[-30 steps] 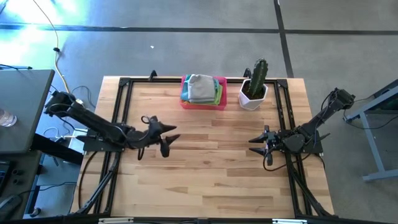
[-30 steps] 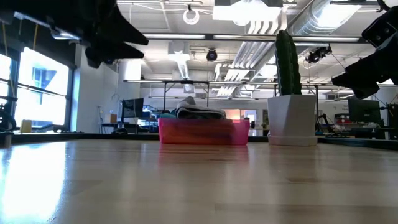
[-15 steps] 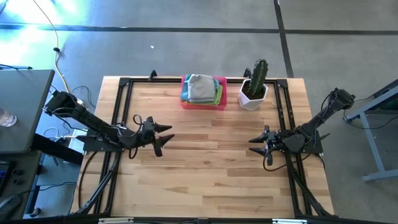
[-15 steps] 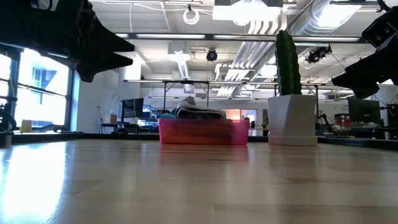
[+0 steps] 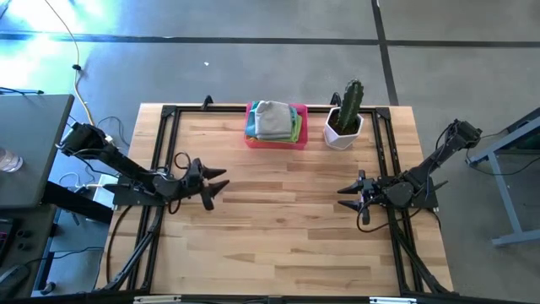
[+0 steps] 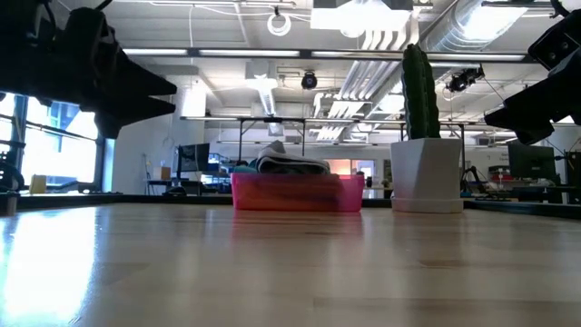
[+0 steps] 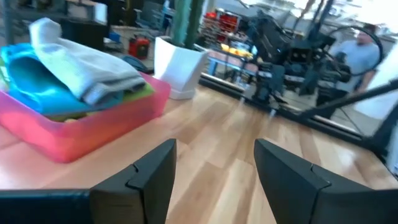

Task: Fold microfiber towels
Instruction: Return to Home Position

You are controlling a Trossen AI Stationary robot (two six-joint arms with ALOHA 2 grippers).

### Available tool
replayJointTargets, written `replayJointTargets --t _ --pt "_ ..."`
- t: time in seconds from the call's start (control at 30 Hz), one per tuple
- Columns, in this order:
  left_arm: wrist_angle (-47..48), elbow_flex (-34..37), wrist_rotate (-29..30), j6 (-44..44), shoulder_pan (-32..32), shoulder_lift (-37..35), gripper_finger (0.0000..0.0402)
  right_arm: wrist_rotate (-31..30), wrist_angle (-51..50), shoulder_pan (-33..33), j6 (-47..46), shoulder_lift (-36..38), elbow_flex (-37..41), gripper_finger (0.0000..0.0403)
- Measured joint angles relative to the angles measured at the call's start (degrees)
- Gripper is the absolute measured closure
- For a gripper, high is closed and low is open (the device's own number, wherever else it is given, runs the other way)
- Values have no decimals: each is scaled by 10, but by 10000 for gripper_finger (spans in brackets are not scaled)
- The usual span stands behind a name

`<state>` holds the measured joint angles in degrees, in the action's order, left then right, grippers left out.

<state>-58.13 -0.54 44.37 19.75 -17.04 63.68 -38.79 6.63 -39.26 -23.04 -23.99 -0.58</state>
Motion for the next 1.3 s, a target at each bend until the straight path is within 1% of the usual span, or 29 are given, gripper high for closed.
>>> replayJointTargets --t 0.17,0.3,0.4,0.6,0.8,1.13,1.3 --pt "-7 0 30 -25 0 0 195 0 -2 0 0 0 0 238" --pt "-19 -1 38 -39 0 0 195 0 -4 0 0 0 0 238" --pt "-18 -1 26 -53 0 0 195 0 -4 0 1 0 0 238" --pt "-14 -1 -18 -79 0 0 195 0 -4 0 0 0 0 238" --pt "-13 -1 -45 -80 0 0 195 0 -4 0 0 0 0 238" --pt "-13 -1 -47 -80 0 0 195 0 -4 0 1 0 0 238" --pt "-13 -1 -47 -80 0 0 195 0 -5 0 1 15 0 238"
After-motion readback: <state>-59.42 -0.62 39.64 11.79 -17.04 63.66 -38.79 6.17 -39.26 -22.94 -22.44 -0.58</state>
